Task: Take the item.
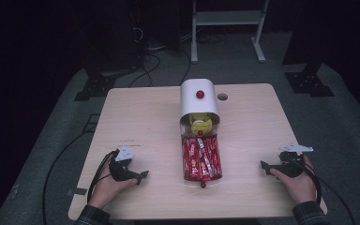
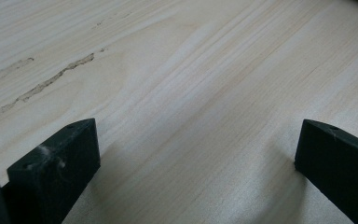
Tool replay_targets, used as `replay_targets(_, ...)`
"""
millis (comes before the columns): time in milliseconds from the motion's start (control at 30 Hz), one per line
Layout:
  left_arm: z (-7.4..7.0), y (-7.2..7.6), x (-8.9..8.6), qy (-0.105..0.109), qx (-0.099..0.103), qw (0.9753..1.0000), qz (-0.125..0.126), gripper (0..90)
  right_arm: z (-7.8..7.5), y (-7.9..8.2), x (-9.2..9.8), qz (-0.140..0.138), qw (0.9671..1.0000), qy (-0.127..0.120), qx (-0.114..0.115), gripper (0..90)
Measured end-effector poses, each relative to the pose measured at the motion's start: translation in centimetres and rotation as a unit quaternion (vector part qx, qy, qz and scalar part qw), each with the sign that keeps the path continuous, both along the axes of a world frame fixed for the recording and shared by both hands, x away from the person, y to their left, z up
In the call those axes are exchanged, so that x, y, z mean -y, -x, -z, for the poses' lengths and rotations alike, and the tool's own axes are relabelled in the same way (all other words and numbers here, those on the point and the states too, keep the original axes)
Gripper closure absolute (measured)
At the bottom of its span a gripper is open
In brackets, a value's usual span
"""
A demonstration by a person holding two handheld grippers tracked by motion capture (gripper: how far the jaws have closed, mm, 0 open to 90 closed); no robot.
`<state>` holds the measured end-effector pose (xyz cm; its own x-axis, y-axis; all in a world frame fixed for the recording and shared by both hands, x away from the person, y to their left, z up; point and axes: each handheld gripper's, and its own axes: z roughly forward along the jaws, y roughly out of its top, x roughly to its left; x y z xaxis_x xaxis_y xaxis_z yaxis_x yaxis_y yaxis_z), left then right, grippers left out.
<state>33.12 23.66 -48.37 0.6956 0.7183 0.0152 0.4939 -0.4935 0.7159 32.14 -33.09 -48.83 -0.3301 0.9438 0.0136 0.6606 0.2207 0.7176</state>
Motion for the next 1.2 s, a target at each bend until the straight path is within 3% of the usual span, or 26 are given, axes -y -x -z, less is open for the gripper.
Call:
replay_targets(267,0.0,0.0,0.0,0.0,0.0,1.0,0.0,0.0,-0.1,0.1,0.0,0.011,0.9999,0.001,-0.003,1.4)
replay_targets(700,0.0,0.0,0.0,0.0,0.0,1.0,-0.001,0.0,-1.0,0.4,0.3,0.007,0.9999,-0.003,-0.014,28.0)
replay_targets(1200,0.0,0.0,0.0,0.0,0.0,1.0,-0.001,0.0,-2.7,0.5,-0.5,-0.022,0.9996,-0.017,-0.004,31.7)
